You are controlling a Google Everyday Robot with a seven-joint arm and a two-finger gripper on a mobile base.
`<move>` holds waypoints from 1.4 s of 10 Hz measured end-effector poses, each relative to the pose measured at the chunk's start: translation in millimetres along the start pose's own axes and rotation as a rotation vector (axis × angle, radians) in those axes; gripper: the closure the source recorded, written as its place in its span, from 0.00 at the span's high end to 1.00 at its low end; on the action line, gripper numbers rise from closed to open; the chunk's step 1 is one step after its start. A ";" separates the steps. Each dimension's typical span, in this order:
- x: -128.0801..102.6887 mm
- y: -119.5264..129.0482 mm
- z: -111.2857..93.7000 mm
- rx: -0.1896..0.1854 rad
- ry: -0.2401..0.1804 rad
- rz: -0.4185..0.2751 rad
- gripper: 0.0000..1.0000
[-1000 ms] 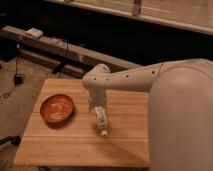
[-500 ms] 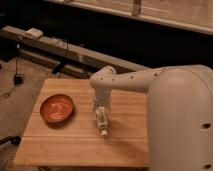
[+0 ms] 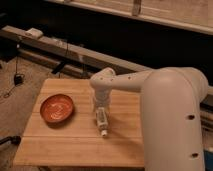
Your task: Place the bottle in the ceramic bowl
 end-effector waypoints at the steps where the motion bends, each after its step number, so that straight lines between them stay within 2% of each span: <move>1: -0.7 -0.7 2.6 -0.001 0.006 -0.002 0.65; 5: -3.4 -0.9 18.4 0.024 0.033 -0.009 0.64; 6: -3.5 -0.7 21.3 0.030 0.038 -0.010 0.61; 9: -2.3 0.4 27.1 0.049 0.055 -0.013 0.31; 12: -1.1 0.6 12.5 0.083 0.069 -0.017 0.02; 14: -5.3 8.0 -13.4 0.096 0.058 -0.041 0.00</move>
